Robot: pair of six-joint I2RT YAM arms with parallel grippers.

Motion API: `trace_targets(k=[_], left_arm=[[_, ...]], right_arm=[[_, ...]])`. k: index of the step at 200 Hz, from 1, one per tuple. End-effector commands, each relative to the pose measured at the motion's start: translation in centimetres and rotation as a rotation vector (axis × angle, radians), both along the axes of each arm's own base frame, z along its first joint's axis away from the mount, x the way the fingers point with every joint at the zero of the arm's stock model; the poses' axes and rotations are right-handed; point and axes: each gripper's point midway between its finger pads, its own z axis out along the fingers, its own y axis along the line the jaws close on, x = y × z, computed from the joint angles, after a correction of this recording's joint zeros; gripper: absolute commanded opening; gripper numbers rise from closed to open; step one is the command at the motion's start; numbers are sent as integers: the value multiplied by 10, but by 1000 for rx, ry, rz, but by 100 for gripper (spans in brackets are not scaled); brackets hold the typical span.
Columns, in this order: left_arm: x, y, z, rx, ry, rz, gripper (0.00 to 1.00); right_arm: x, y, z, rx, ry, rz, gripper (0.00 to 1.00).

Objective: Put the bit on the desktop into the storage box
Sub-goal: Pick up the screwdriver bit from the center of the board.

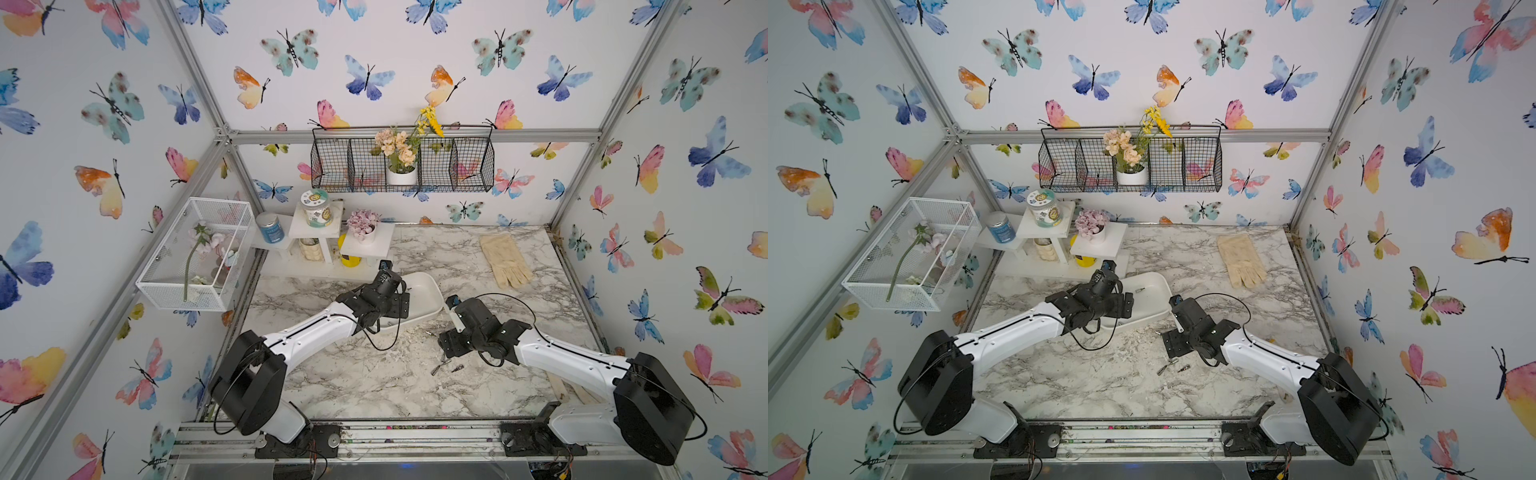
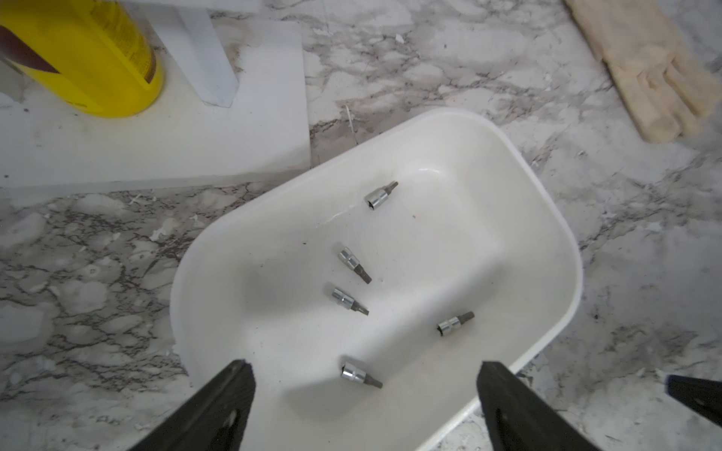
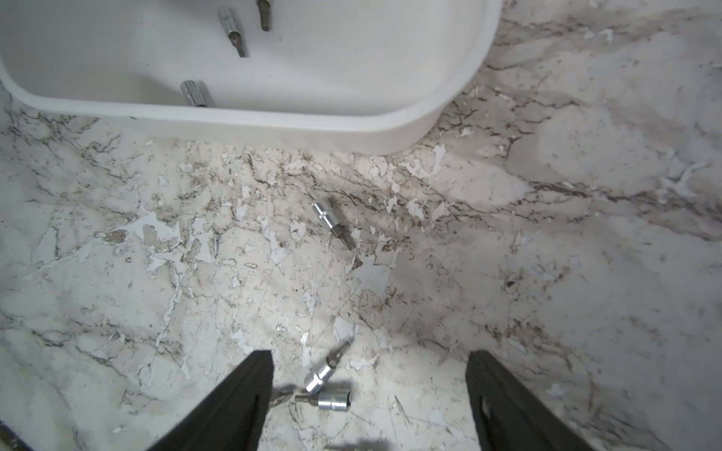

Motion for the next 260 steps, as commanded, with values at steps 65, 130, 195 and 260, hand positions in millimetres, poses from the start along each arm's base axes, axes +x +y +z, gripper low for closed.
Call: trace_targets(k=[65,130,195,260], left_arm=[[-47,39,25,-137,-34,50,99],[-67,55,17,-143,-25,56,99],[-67,58,12,-124,-17,66,99],[-65,58,12,-123,-17,70,99]], right_arm=[[21,43,-3,84,-44,116,67],[33,55,-23,65,-24,124,53],[34,56,-38,47,-14,132,45],[35,58,-49,29,-1,139,36]])
